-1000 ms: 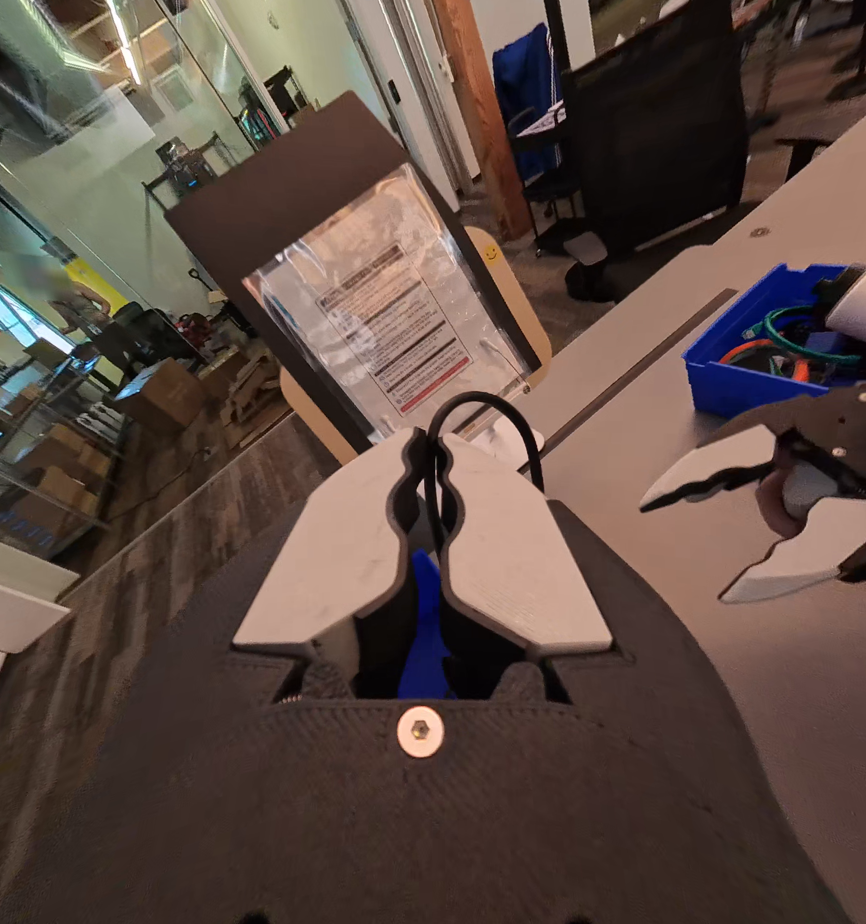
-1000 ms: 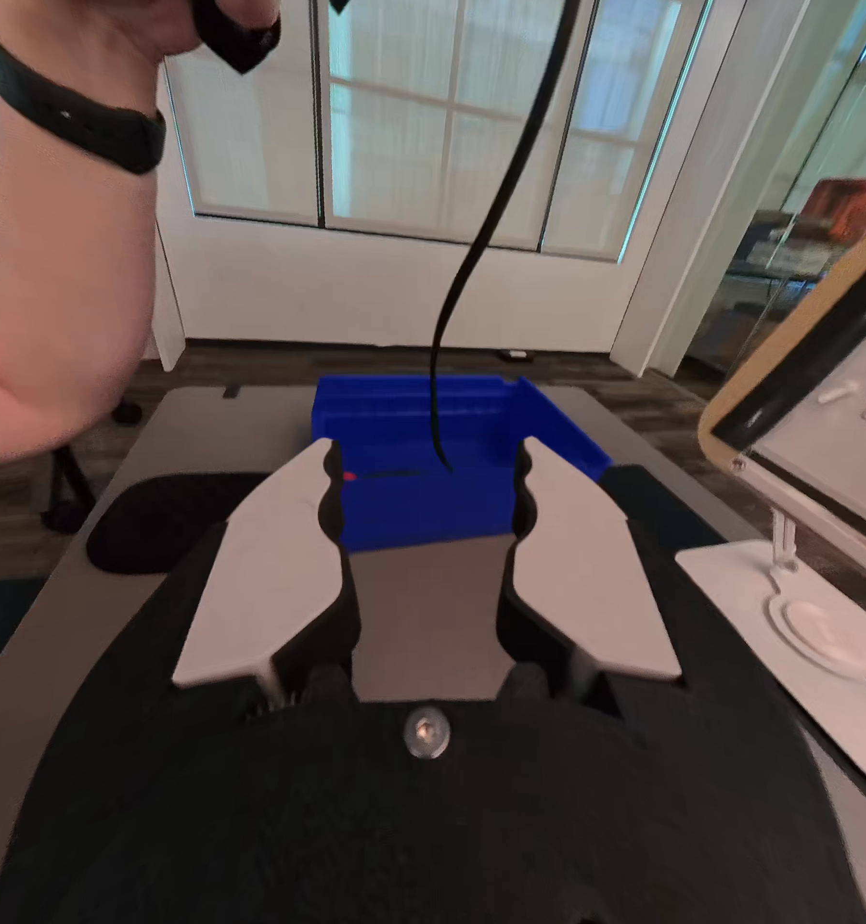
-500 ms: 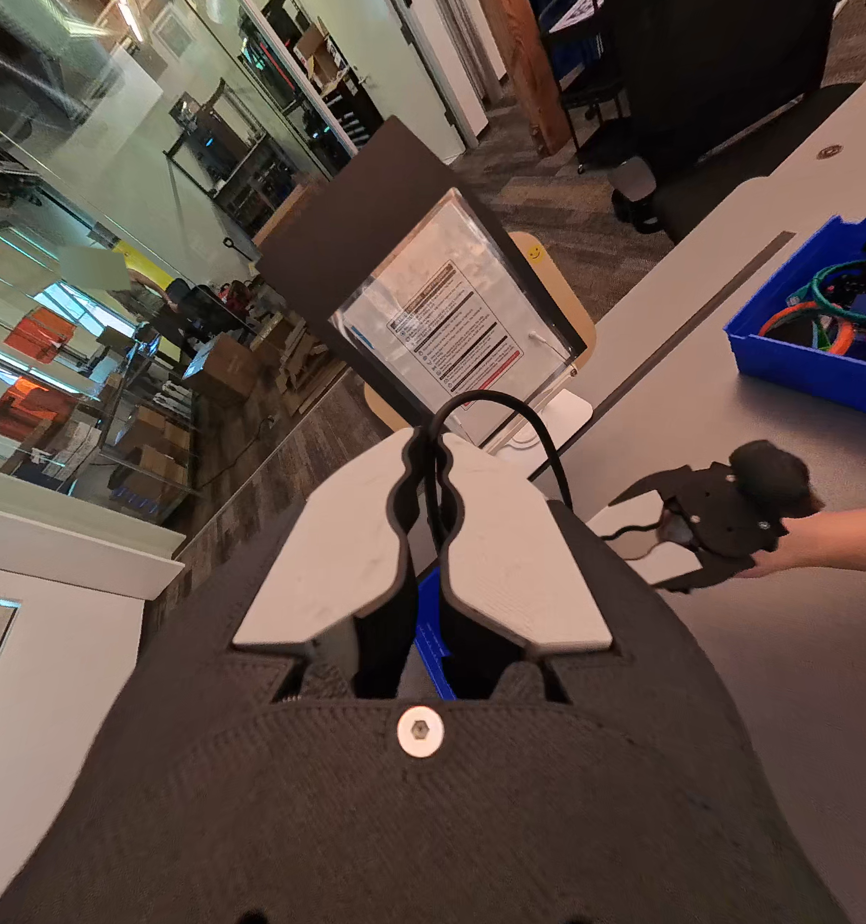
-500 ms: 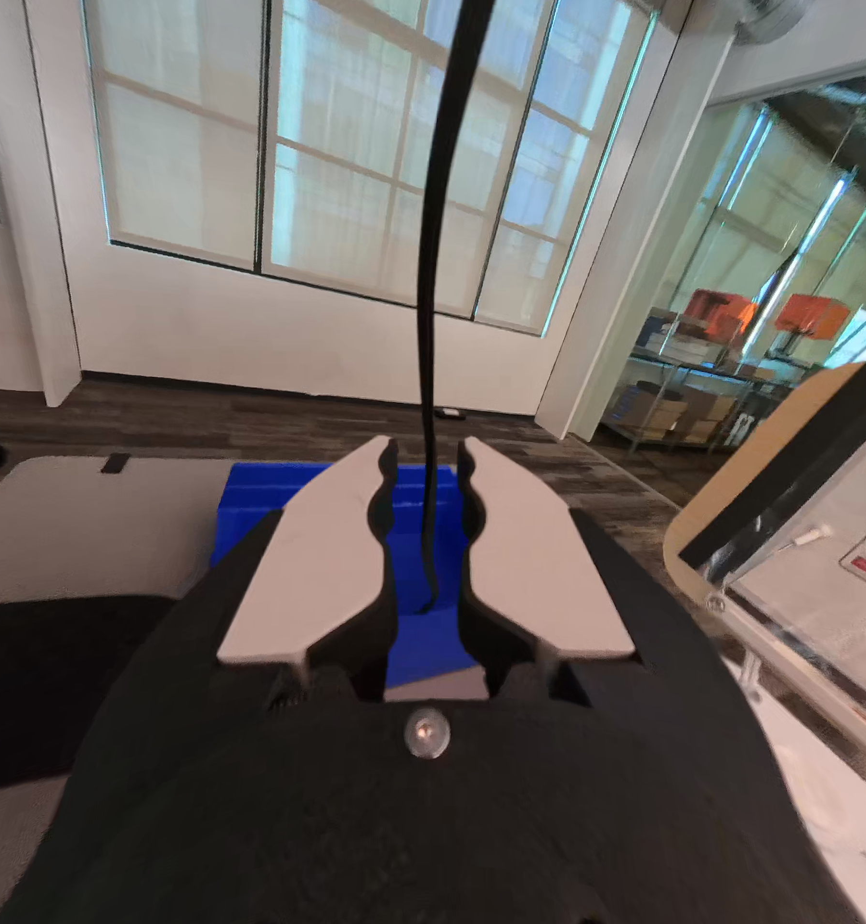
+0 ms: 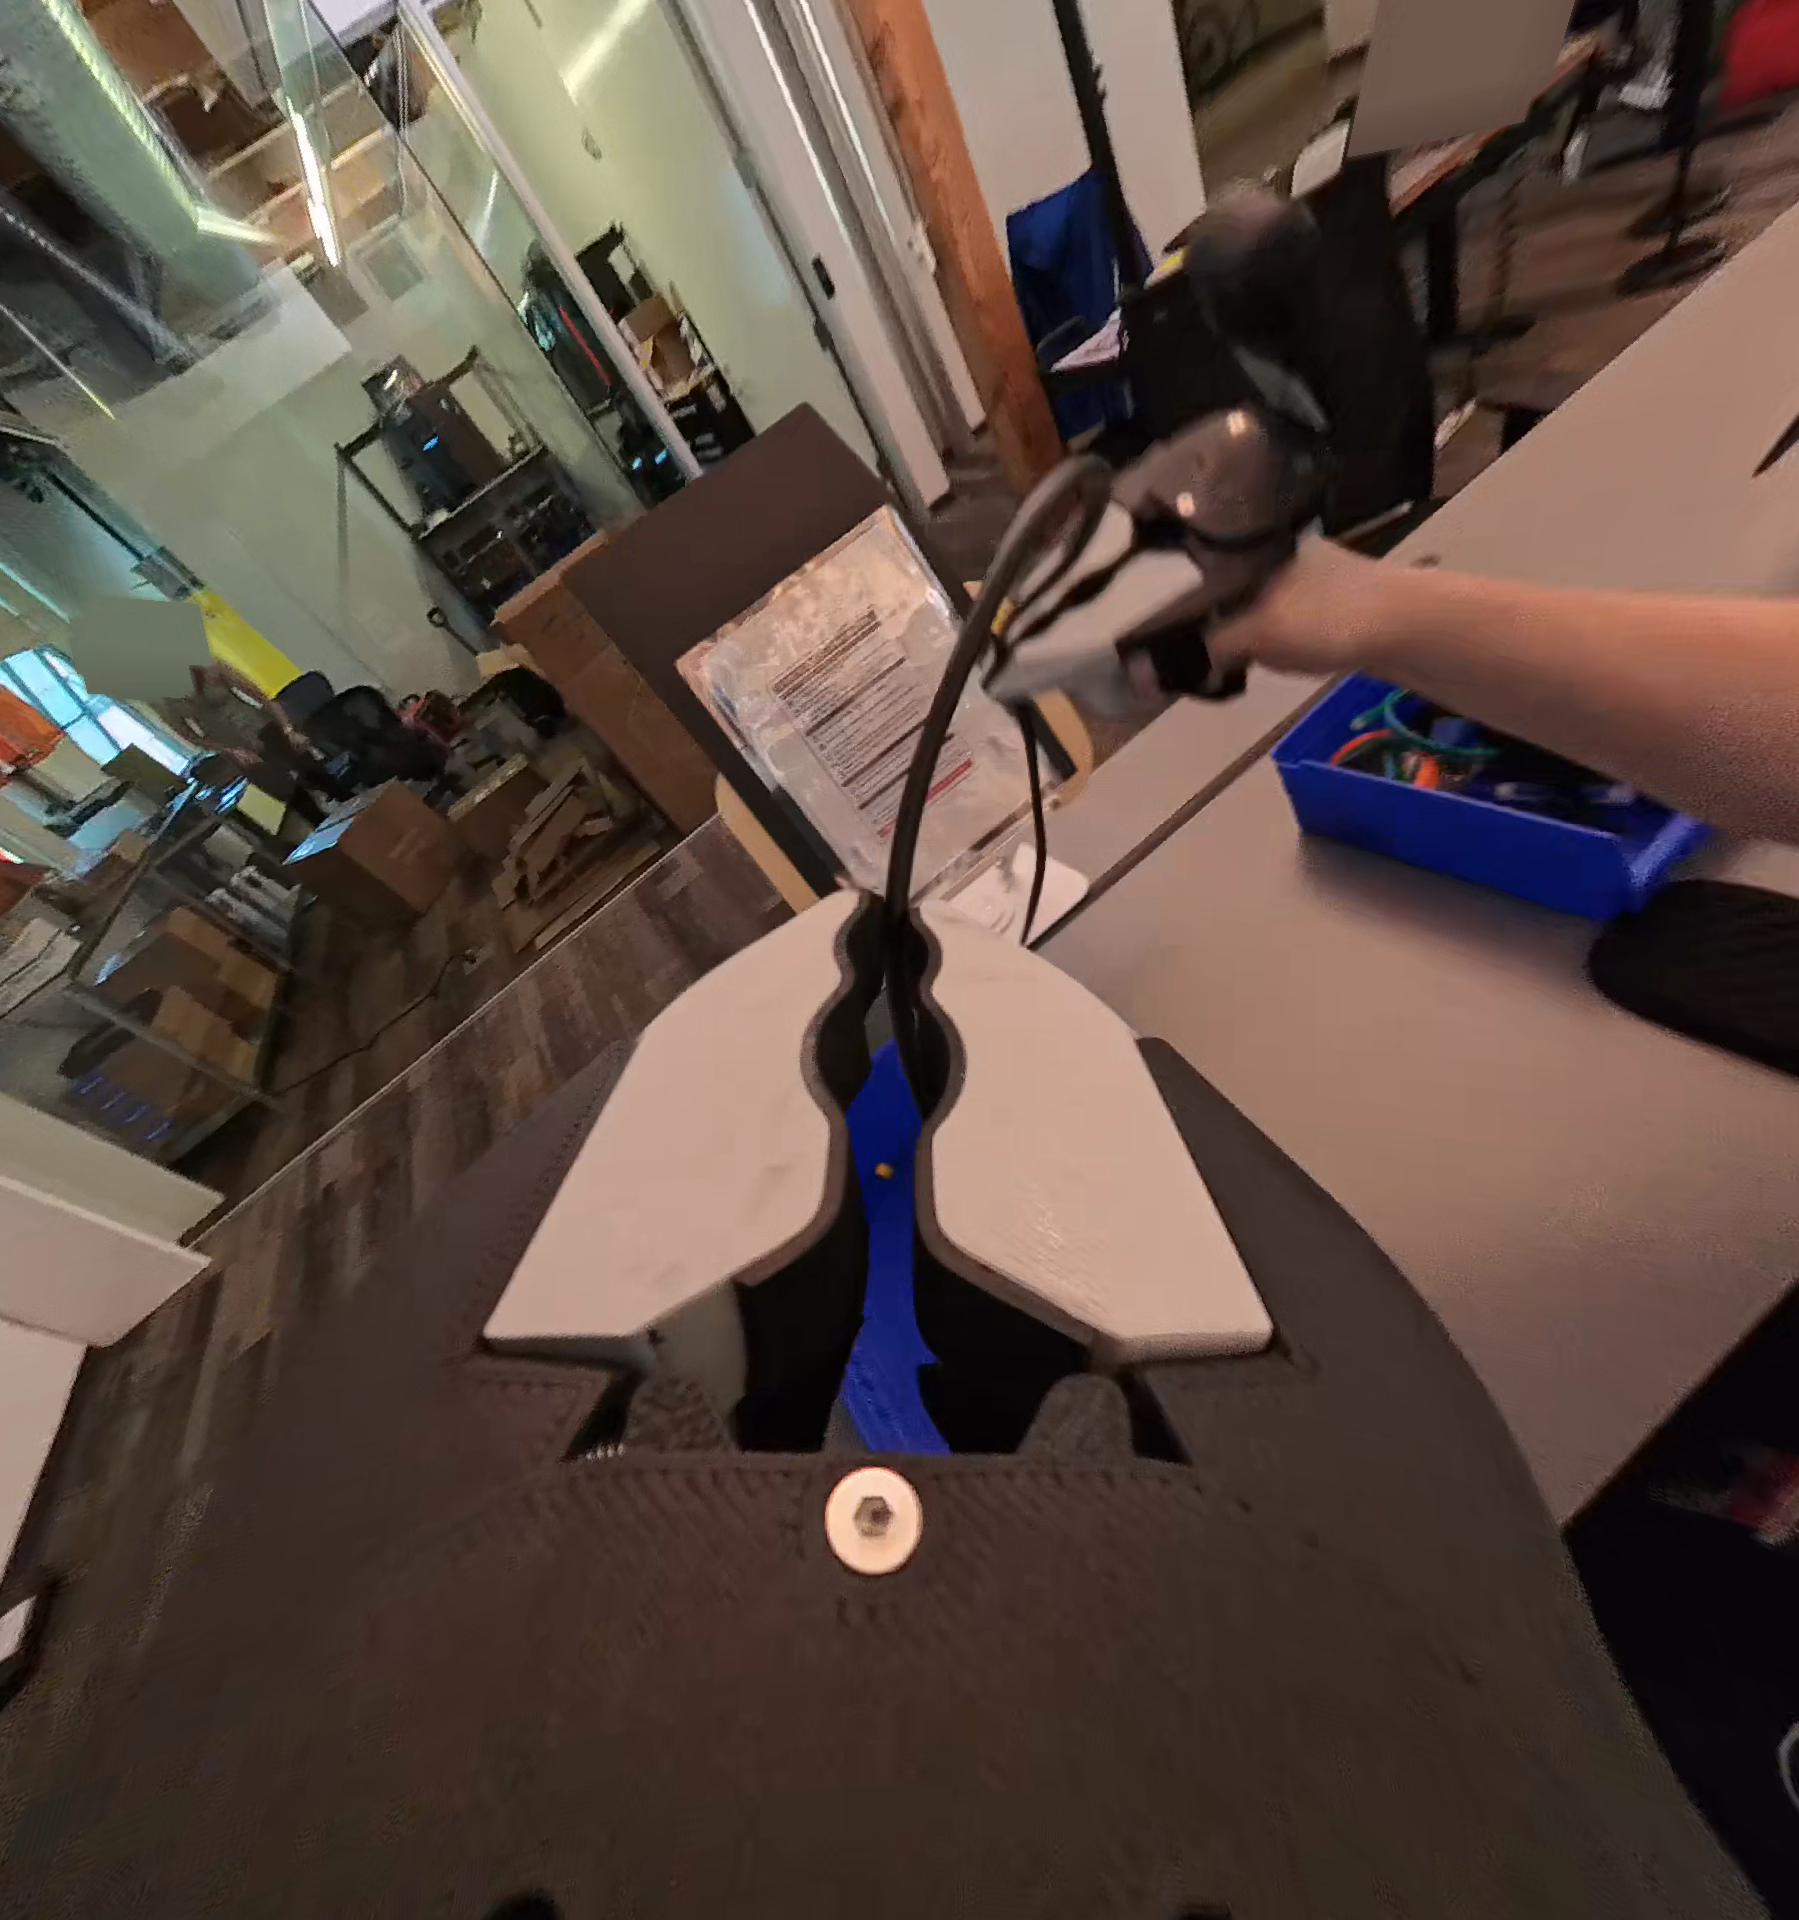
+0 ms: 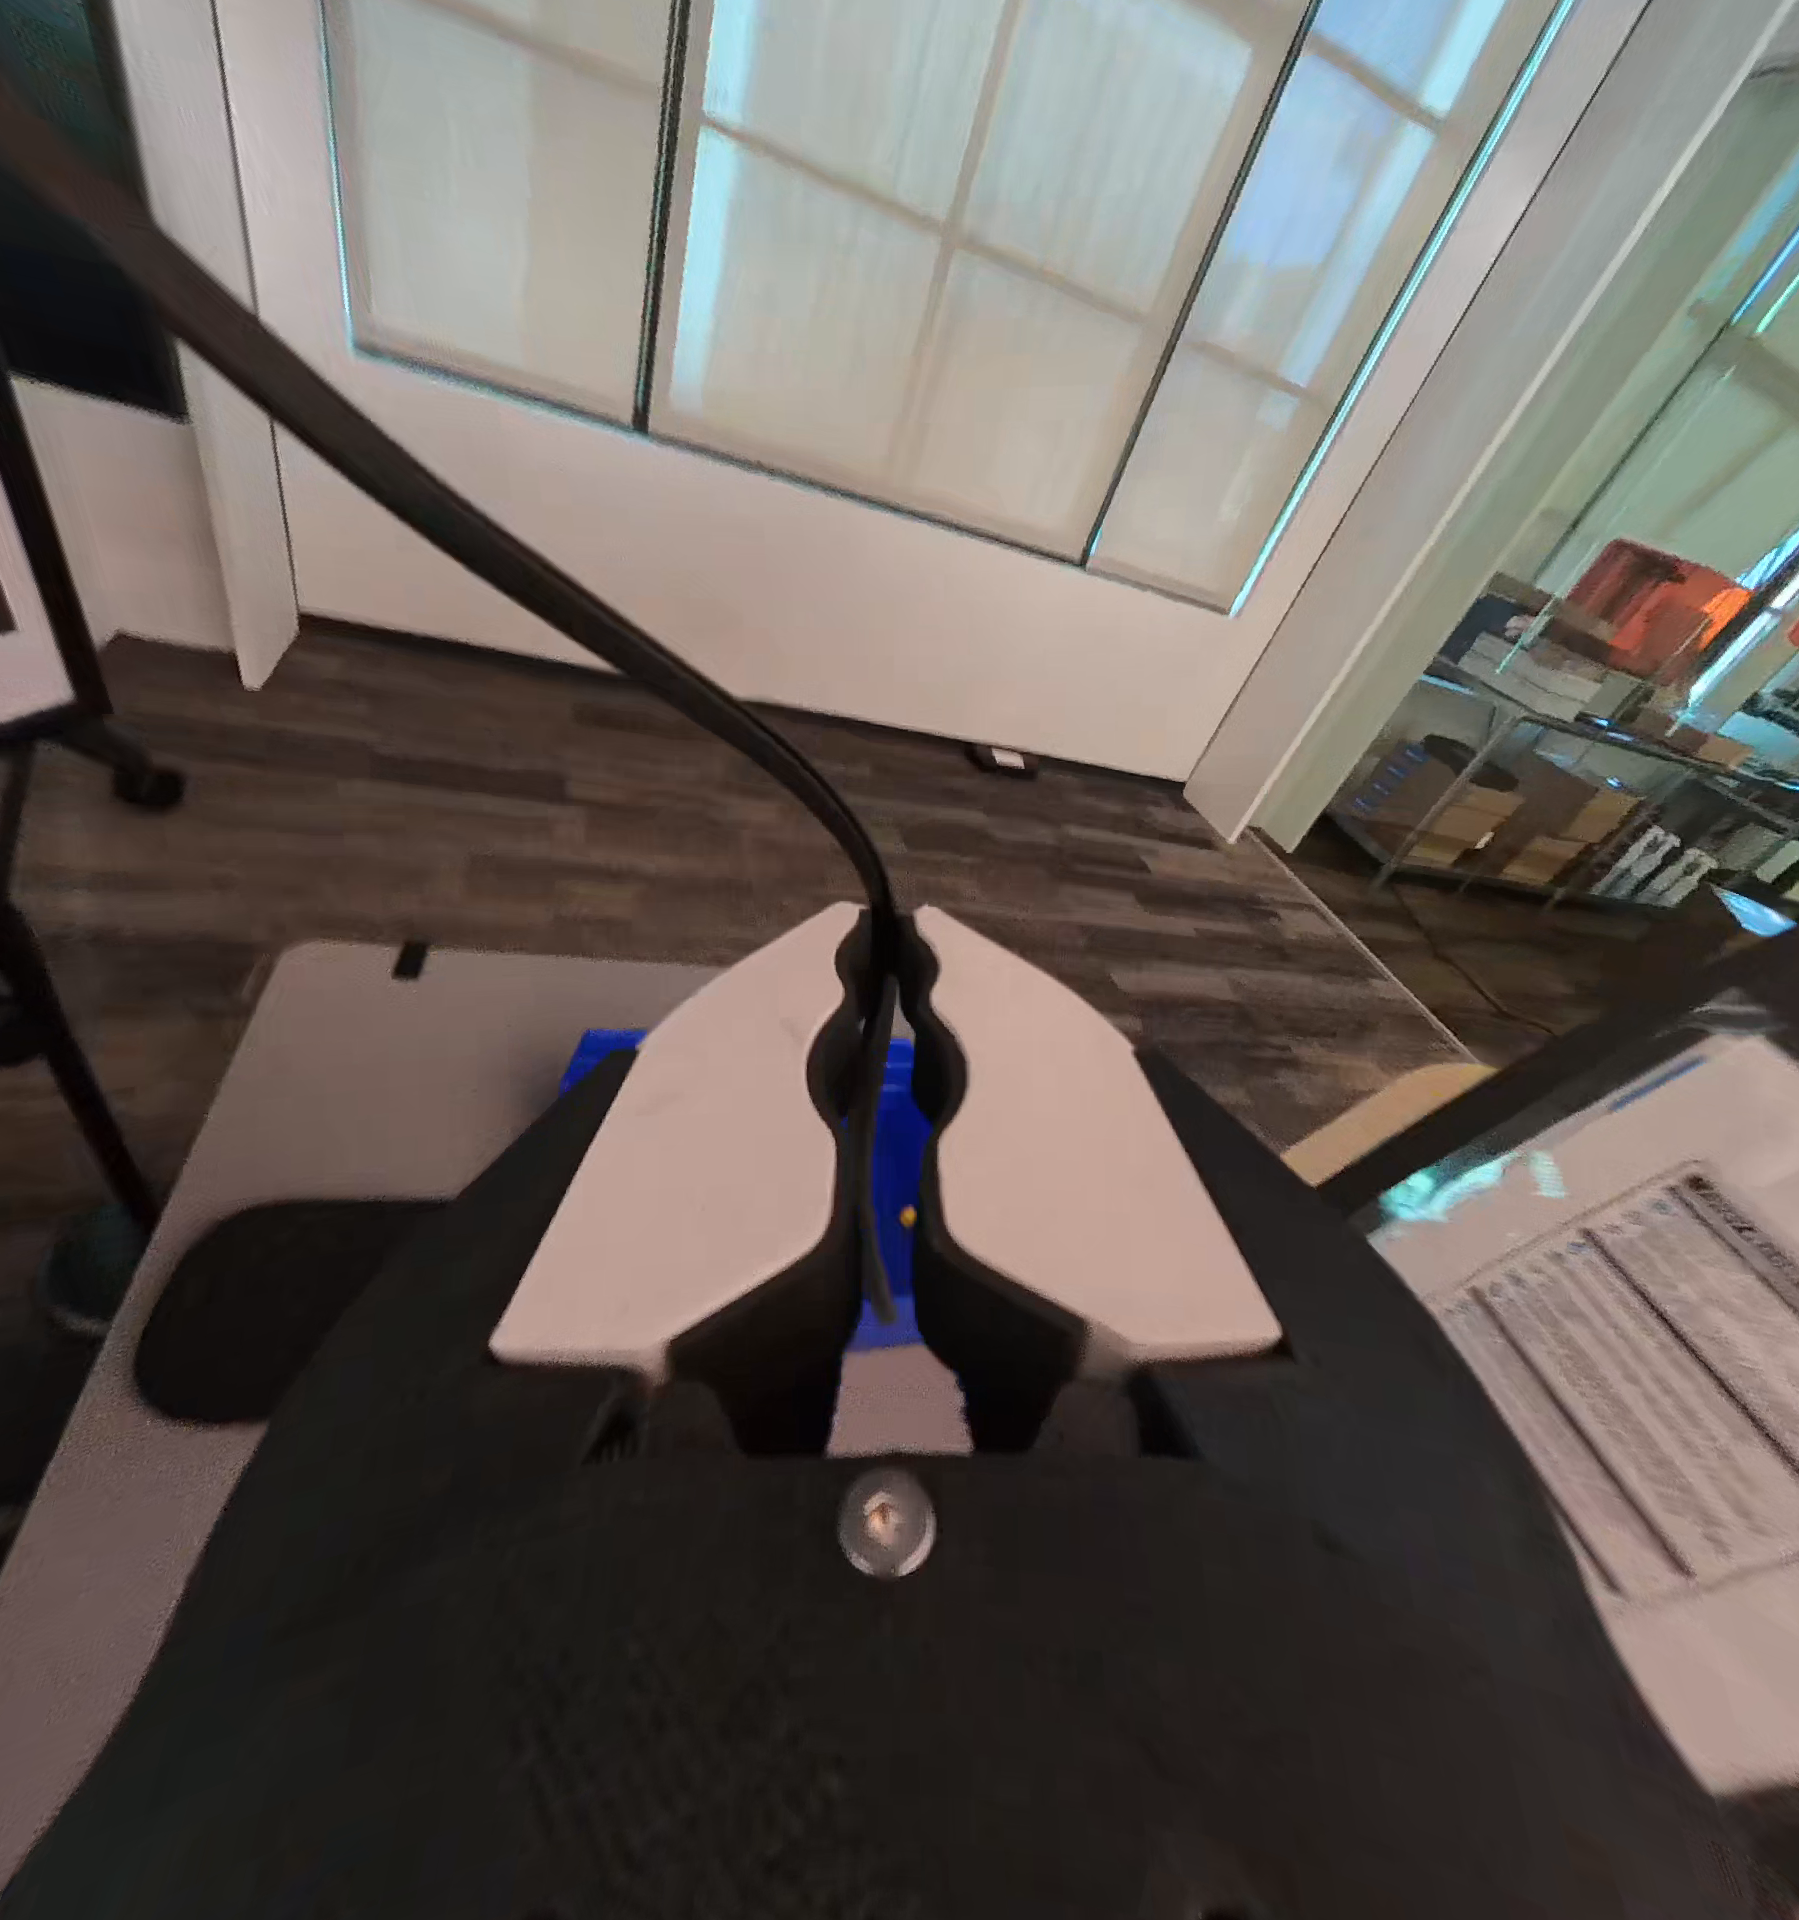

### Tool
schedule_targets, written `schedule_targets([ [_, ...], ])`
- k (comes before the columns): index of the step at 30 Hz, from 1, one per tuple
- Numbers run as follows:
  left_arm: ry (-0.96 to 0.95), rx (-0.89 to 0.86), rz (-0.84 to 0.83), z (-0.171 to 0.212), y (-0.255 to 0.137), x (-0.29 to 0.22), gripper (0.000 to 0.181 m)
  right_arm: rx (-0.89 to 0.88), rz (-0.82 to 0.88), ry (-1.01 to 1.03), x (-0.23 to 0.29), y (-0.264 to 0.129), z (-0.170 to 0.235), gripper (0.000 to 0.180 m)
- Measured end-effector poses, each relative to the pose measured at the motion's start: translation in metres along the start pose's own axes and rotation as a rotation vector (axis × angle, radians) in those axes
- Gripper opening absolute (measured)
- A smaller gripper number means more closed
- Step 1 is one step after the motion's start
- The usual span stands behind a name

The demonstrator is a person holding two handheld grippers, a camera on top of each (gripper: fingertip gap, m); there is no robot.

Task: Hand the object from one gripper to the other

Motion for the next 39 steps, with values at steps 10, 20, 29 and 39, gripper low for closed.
schedule_targets([
  [10, -0.083, -0.114, 0.3, 0.1, -0.021, -0.116, 0.028, 0.349, 0.004, -0.292, 0.035, -0.059, -0.086, 0.005],
  [20, -0.121, -0.241, 0.417, 0.089, 0.045, -0.129, 0.058, 0.483, 0.004, -0.632, 0.079, -0.113, -0.12, 0.005],
  [29, -0.056, -0.351, 0.061, 0.045, 0.084, -0.15, 0.059, 0.659, 0.213, -0.556, 0.074, -0.131, -0.12, 0.005],
  [39, 0.096, -0.336, -0.241, 0.009, 0.059, -0.148, 0.102, 0.739, 0.309, -0.566, 0.112, -0.117, -0.132, 0.005],
])
Point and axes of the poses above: each gripper's, where its closed fingertips meet, y out along the fingers, z out of its underside, x = y × z across the jaws, the point moved 4 cm from there along -y, back along the fingers, and after that the axes turned 4 degrees about z, right-handed, at the moved point
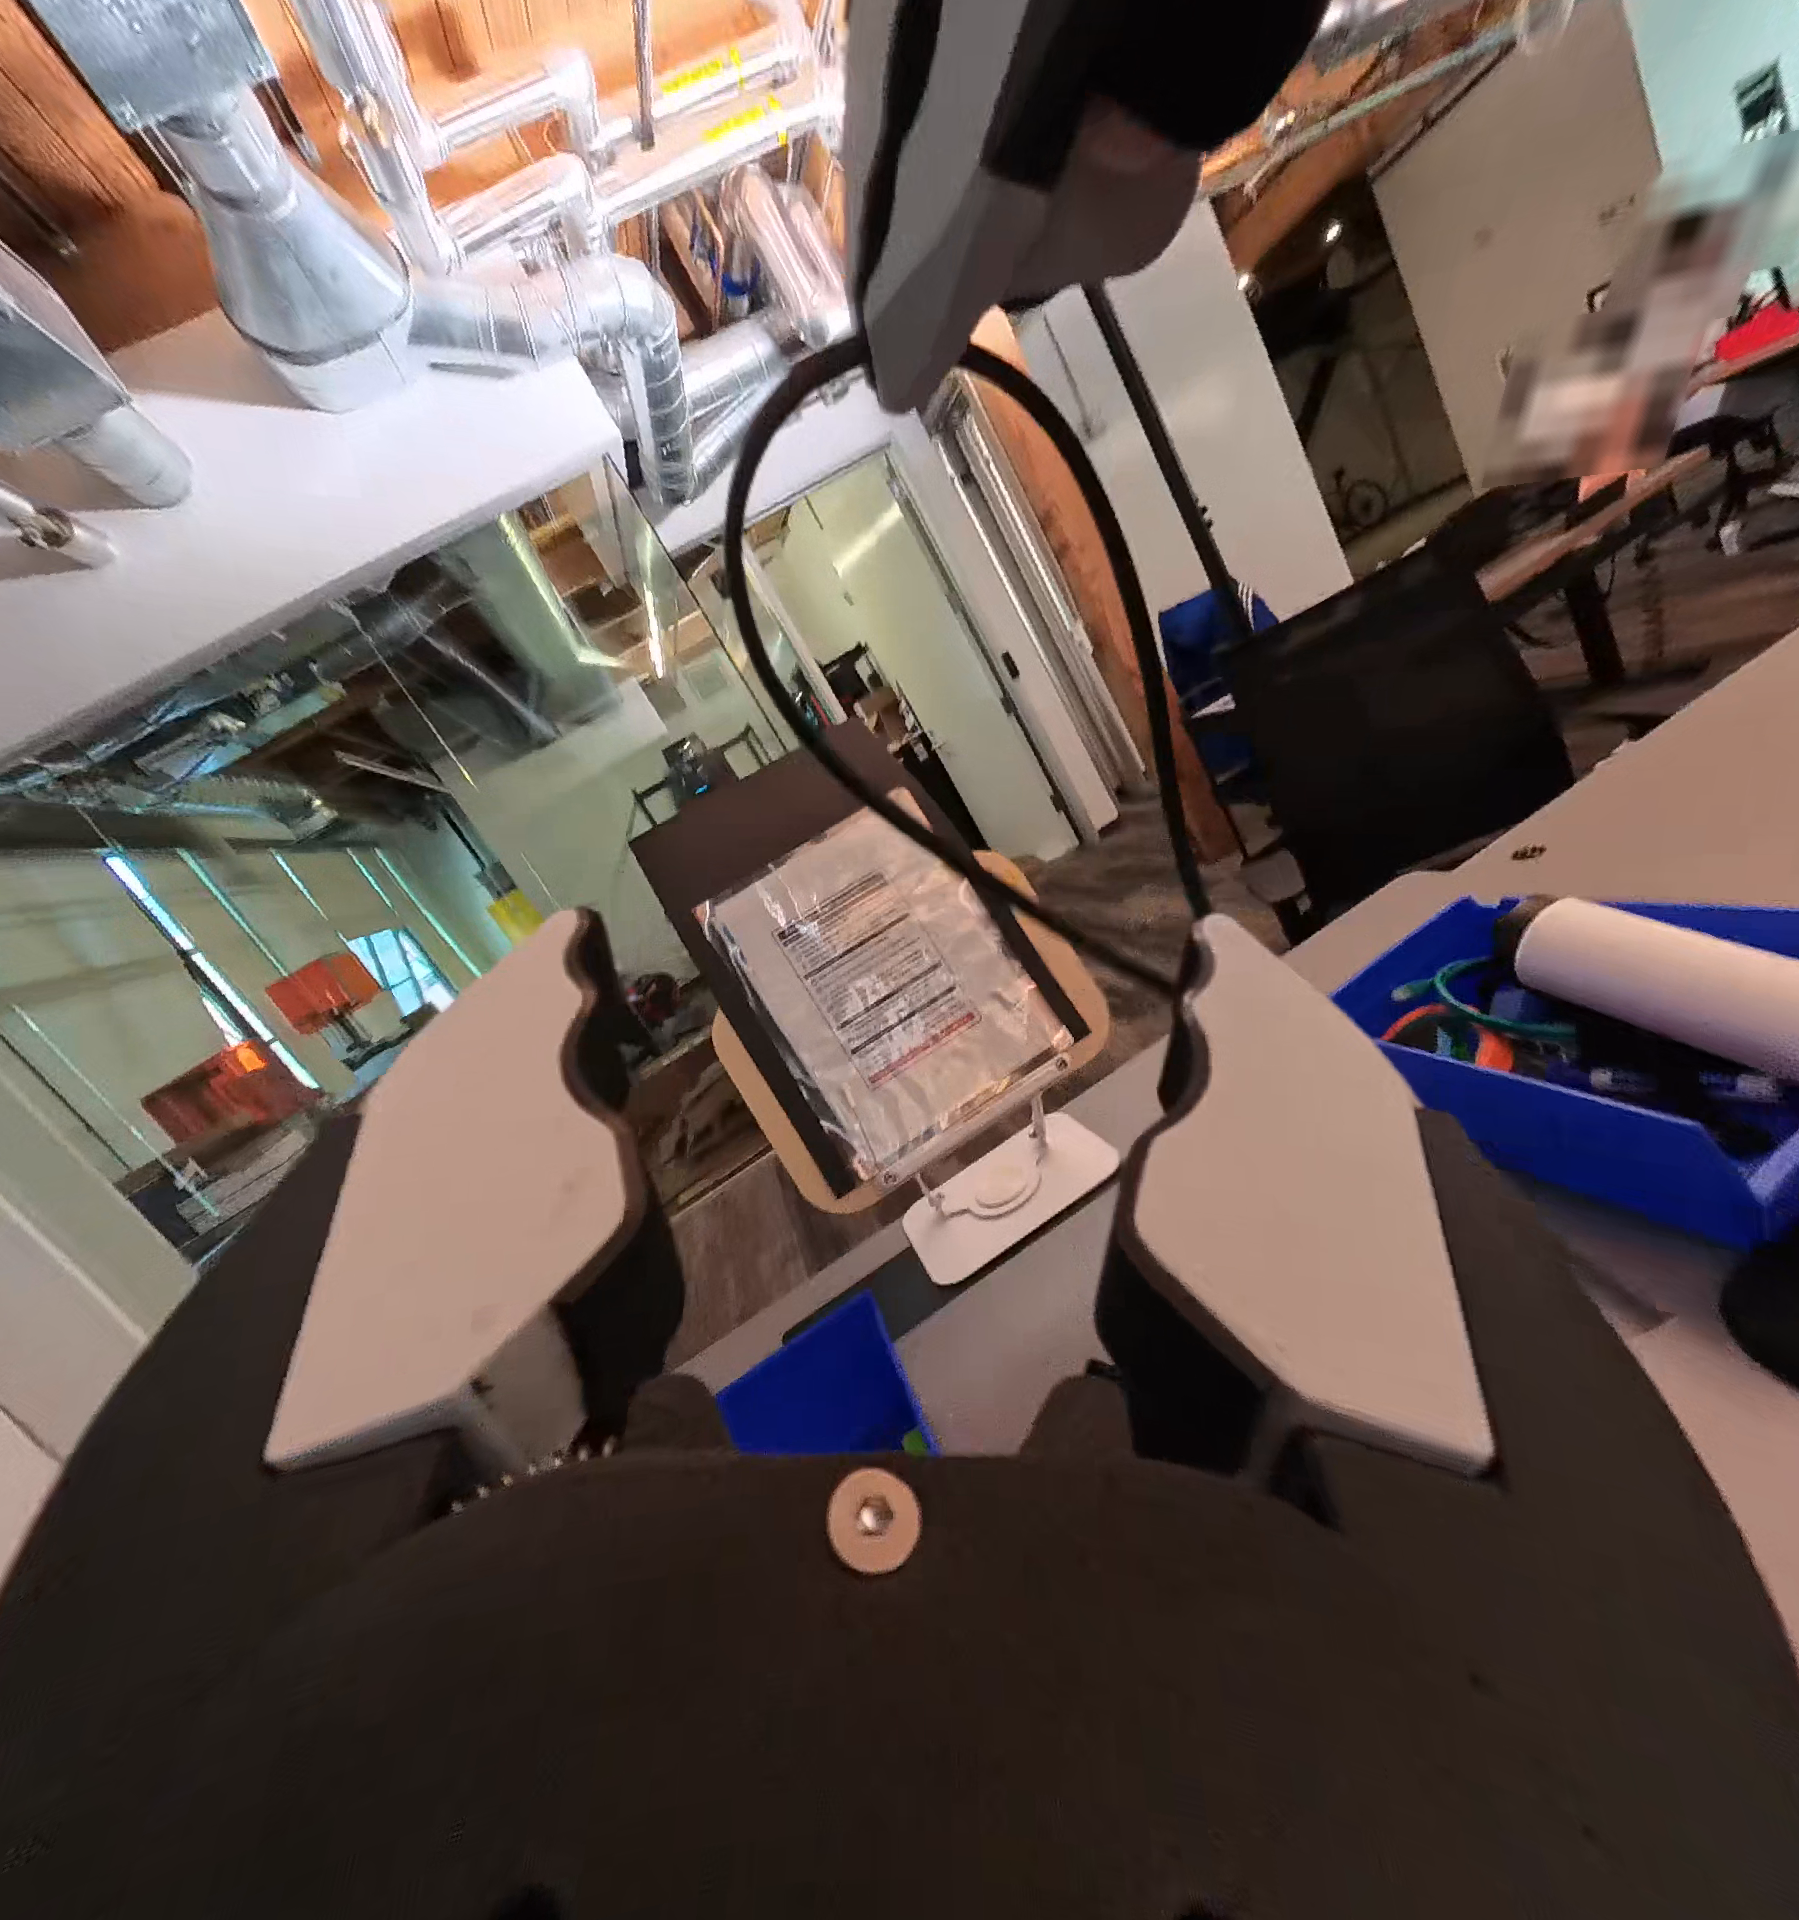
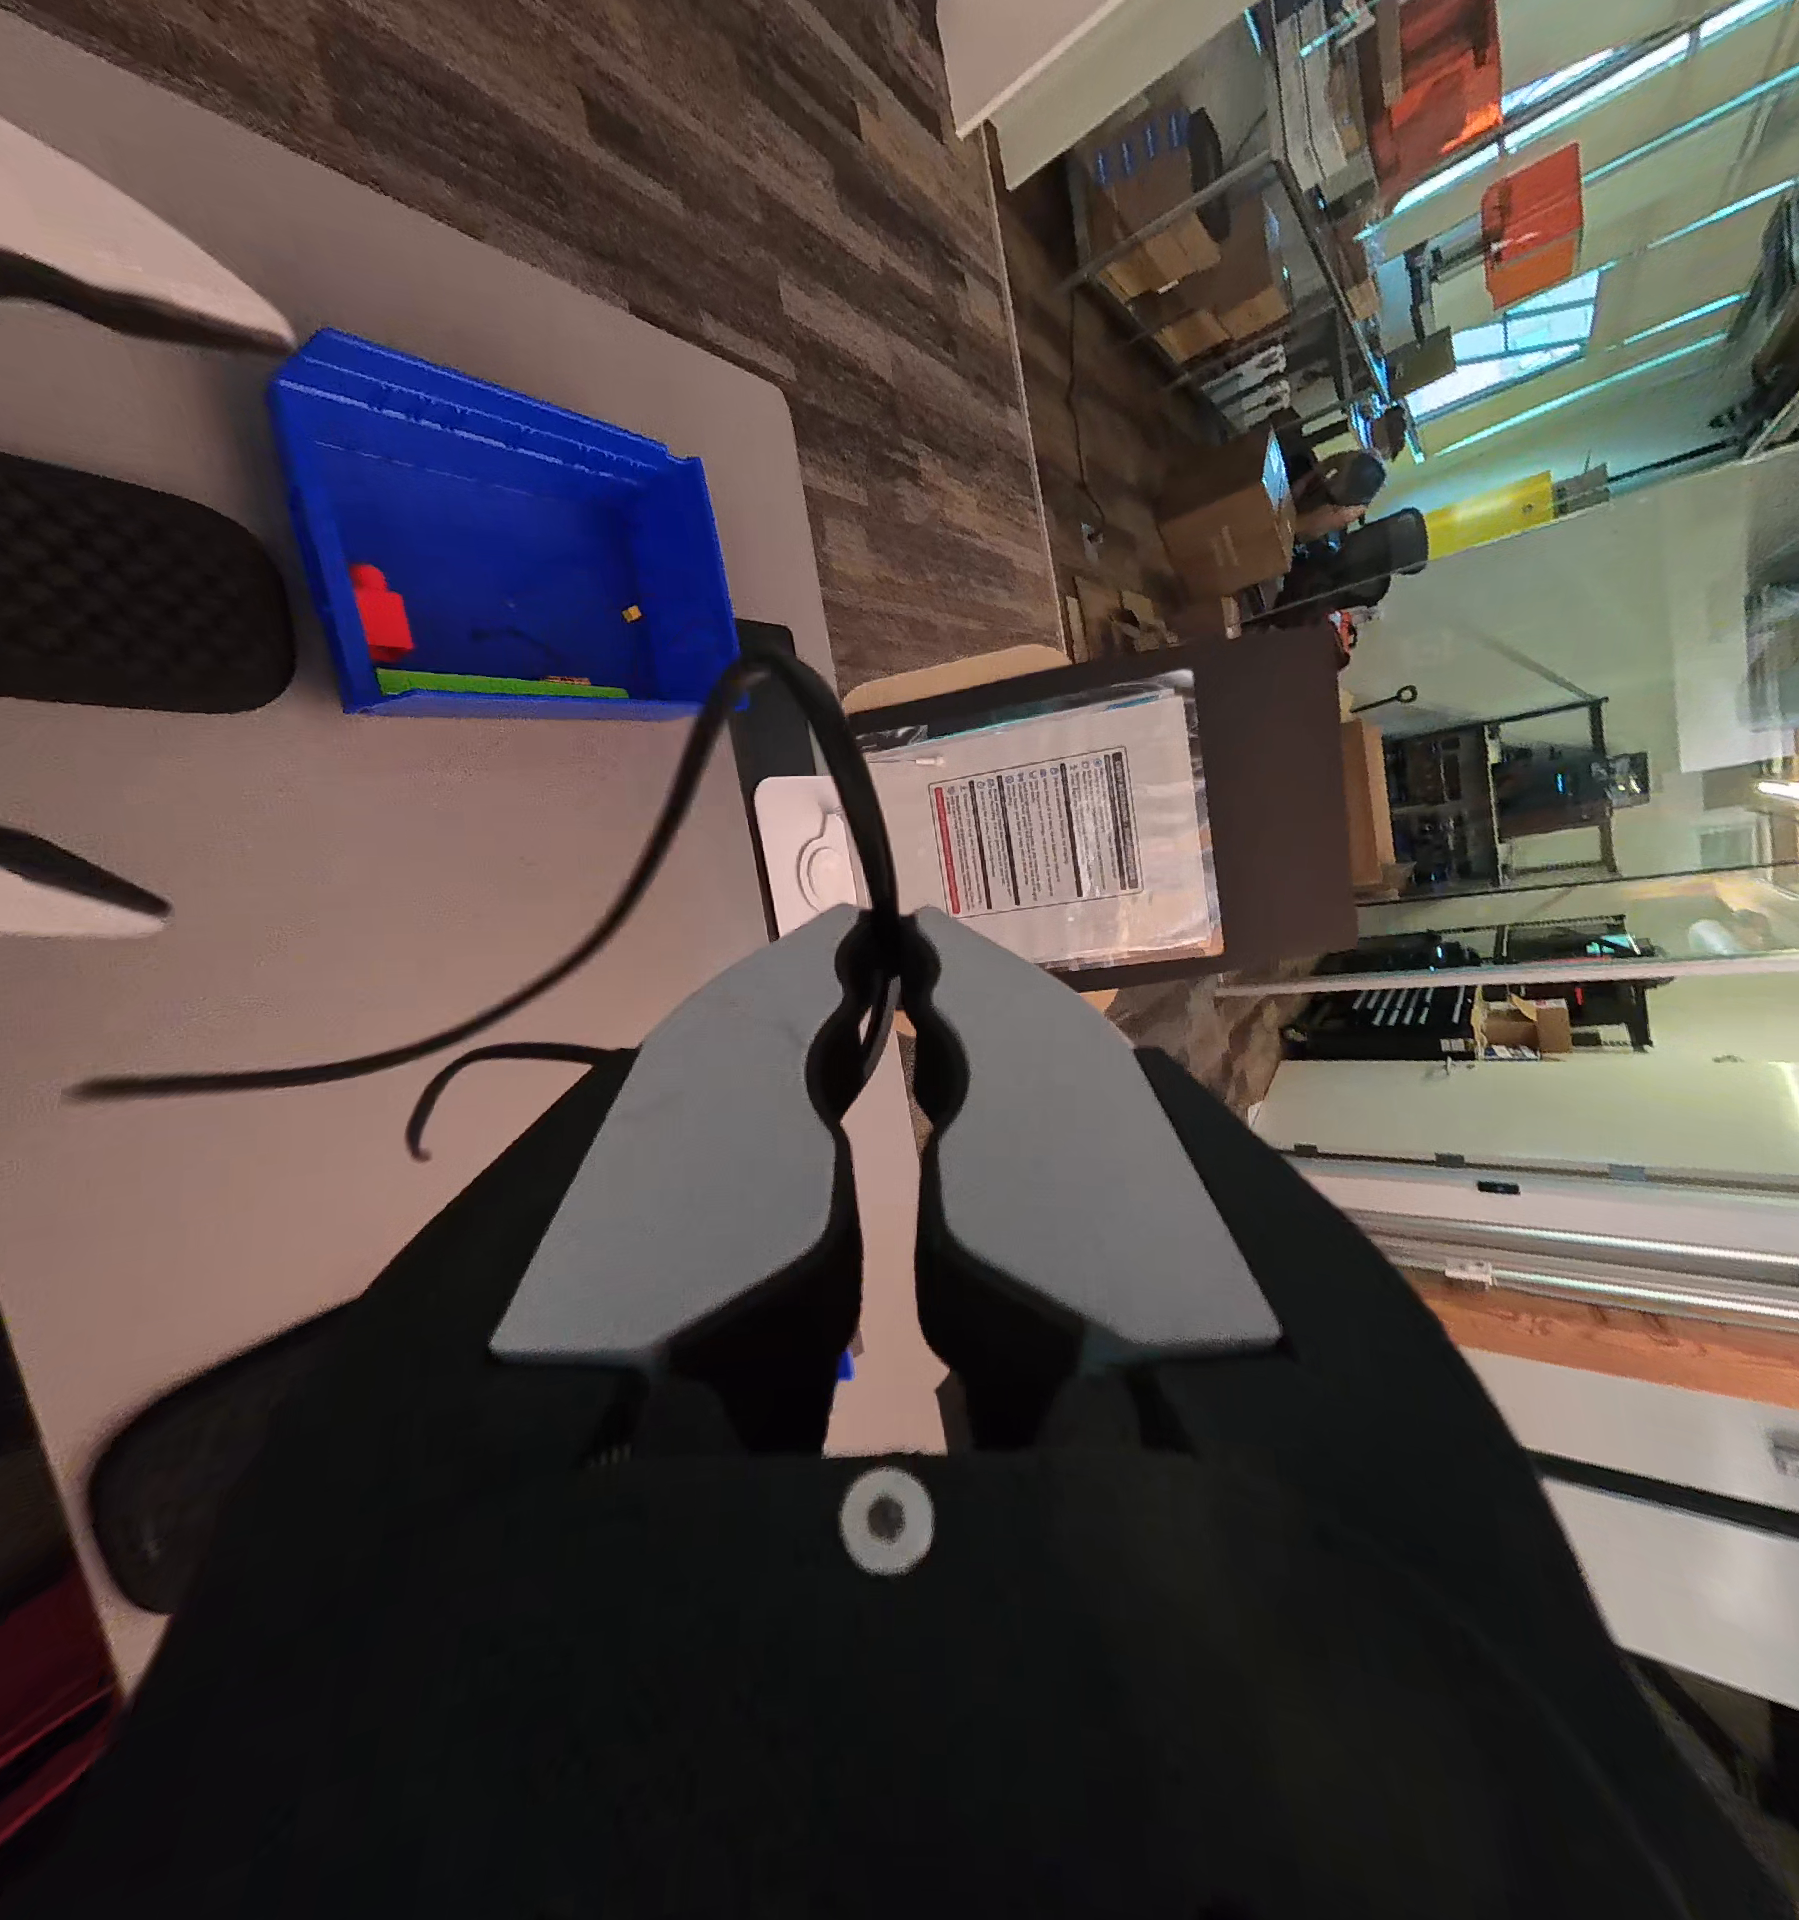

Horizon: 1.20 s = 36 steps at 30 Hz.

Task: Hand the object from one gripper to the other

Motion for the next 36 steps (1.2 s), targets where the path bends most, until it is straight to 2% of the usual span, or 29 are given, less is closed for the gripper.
schedule_targets([
  [3, 0.005, 0.001, 0.02, -0.005, 0.009, -0.003, 0.115, 0.025, 0.012, 0.019, 0.01, -0.006, -0.014, 0.005],
  [8, -0.137, 0.033, 0.055, -0.001, 0.027, -0.006, 0.132, 0.064, 0.049, 0.087, 0.021, -0.014, -0.033, 0.005],
  [10, -0.158, 0.037, 0.014, 0.005, 0.032, -0.003, 0.136, 0.068, 0.035, 0.109, 0.026, -0.018, -0.04, 0.005],
  [18, -0.049, 0.067, -0.187, 0.017, 0.036, 0.016, 0.141, 0.116, 0.016, 0.164, 0.035, -0.028, -0.05, 0.005],
  [20, -0.102, 0.04, -0.119, 0.014, 0.038, 0.013, 0.139, 0.108, -0.003, 0.171, 0.038, -0.03, -0.053, 0.004],
  [27, -0.365, -0.096, 0.303, 0.0, 0.039, -0.001, 0.132, 0.117, 0.031, 0.126, 0.038, -0.035, -0.055, 0.004],
  [32, -0.472, -0.151, 0.567, -0.004, 0.036, -0.017, 0.136, 0.123, 0.035, 0.123, 0.036, -0.036, -0.051, 0.005],
  [36, -0.395, -0.122, 0.616, -0.003, 0.039, -0.048, 0.14, 0.141, 0.044, 0.132, 0.032, -0.034, -0.048, 0.005],
])
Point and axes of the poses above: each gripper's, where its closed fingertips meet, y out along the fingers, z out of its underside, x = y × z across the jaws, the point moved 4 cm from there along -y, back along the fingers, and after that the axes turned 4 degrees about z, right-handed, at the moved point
